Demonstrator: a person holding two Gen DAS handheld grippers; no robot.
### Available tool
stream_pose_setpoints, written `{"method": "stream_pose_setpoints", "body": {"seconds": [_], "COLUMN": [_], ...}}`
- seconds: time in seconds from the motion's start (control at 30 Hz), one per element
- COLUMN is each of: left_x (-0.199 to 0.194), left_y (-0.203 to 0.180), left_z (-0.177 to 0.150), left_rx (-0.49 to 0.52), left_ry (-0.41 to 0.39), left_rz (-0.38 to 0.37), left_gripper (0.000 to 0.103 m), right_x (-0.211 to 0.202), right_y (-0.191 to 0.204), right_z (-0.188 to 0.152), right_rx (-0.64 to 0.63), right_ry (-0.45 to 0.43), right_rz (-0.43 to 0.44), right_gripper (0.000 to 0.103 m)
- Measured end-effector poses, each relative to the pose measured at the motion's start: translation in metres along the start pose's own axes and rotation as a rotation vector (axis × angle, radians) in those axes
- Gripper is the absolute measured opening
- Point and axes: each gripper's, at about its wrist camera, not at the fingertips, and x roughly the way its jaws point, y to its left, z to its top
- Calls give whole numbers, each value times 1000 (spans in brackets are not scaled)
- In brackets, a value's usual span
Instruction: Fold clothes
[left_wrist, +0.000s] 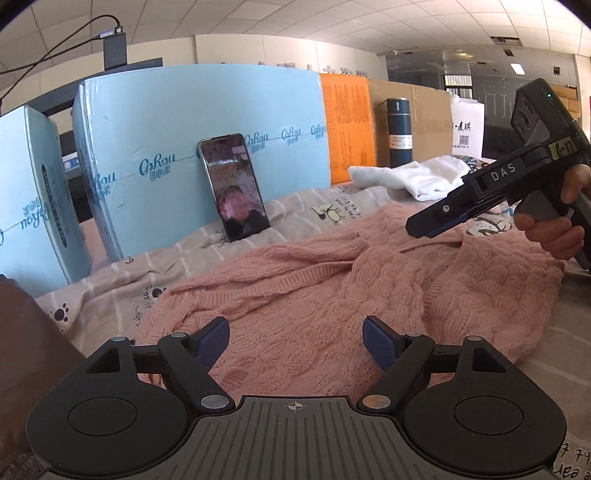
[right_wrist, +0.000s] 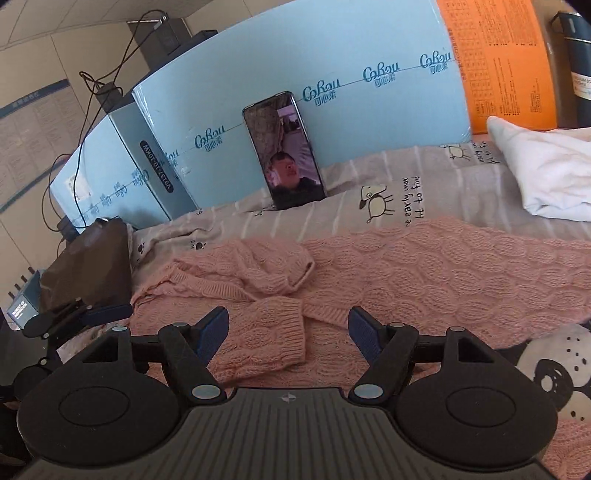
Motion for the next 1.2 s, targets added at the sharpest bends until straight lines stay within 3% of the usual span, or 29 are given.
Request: {"method": "stream_pose_setpoints", "body": {"seconds": [0.1,0.2,0.33,0.47,0.6,0.93,1.0,1.07,1.13,1.2], "left_x": [4,5,2,-2,-4,-11,-13,-12,-11,-6], "left_y": [5,9,15,18,21,17,15,13,9,6], "left_z": [-4,-5,-6,-6,-5,-5,-4,-5,-6,-7], "left_rx": [-19,-47,-81,-102,-114,-97,-89,-77,-60,-39], "left_ry": [6,9,-12,-41,-60,-94,-104,-100,-84,-51], "left_rz": [-7,-22,-28,-25,-25,-46,-58,-69,-78,-84], "left_gripper": [85,85,85,85,85,85,85,87,91,91], "right_x": [23,31,30,19,-1,-37,-36,-32,-30,-30], "right_y": [4,8,9,10,14,13,14,15,15,13], "right_z": [-2,-10,-11,-10,-9,-26,-29,-32,-32,-28], "right_rx": [-13,-66,-105,-118,-126,-35,-32,-39,-52,-64], "right_ry": [52,77,82,48,18,26,35,50,58,43], "right_rz": [16,36,72,114,150,121,112,90,52,21], "right_gripper": [65,51,23,19,19,21,25,36,55,59]}}
